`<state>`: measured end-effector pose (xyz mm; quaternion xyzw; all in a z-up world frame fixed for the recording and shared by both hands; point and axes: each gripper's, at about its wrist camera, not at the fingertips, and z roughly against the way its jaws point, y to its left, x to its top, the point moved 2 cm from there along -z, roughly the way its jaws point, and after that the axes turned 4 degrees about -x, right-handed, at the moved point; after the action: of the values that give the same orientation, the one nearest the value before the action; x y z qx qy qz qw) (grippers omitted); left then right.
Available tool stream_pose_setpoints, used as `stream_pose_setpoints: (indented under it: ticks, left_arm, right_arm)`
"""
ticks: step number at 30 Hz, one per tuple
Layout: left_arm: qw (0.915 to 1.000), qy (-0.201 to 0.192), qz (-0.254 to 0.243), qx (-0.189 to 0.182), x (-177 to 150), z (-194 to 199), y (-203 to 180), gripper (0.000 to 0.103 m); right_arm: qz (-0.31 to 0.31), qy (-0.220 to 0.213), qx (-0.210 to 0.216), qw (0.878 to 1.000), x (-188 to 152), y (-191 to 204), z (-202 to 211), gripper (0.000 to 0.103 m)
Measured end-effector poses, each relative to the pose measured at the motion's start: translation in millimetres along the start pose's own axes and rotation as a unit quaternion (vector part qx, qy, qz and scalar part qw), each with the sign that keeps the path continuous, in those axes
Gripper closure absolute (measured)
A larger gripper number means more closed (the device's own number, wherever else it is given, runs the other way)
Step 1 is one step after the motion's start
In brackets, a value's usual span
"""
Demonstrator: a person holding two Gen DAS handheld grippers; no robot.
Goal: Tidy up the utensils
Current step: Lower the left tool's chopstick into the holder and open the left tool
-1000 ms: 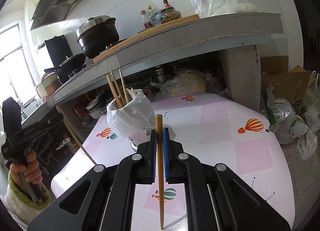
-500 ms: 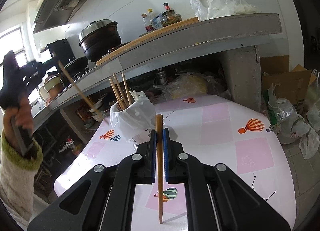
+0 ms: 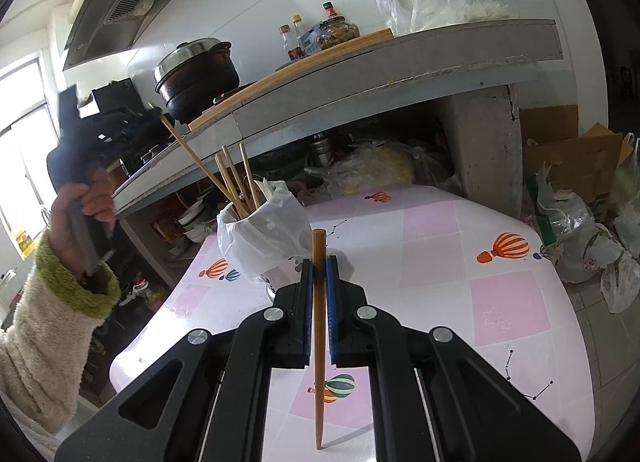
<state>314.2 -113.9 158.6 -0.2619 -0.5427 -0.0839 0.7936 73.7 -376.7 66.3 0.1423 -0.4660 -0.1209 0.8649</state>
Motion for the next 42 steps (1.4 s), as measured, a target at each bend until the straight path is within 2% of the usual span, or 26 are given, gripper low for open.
stream_pose_setpoints:
  ticks: [13, 25, 33, 34, 37, 42]
  left_arm:
    - [0.9983, 0.052, 0.018, 0.02, -49, -37, 26, 0.097]
    - [0.9948, 0.093, 0.019, 0.035, -78, -47, 36, 0.097]
    - [0.994, 0.102, 0.016, 0.036, -84, -40, 37, 0.097]
    - [0.994, 0.103, 0.016, 0.034, -84, -38, 37, 0.096]
    - [0.9946, 0.098, 0.013, 0.033, -82, -30, 37, 0.078]
    - [0.996, 0.084, 0.014, 0.03, -81, -5, 41, 0.062]
  right_arm:
    - [0.003, 0.003, 0.001, 1.0, 1, 3, -1, 0.096]
    - [0.002, 0.002, 0.0, 1.0, 2, 3, 1, 0.096]
    - [0.007, -0.001, -0.003, 1.0, 6, 5, 1, 0.096]
    - [0.008, -0.002, -0.002, 1.0, 8, 6, 1, 0.096]
    - [0.013, -0.006, 0.002, 1.0, 15, 11, 2, 0.096]
    - [0.031, -0.025, 0.016, 0.999, 39, 25, 4, 0.096]
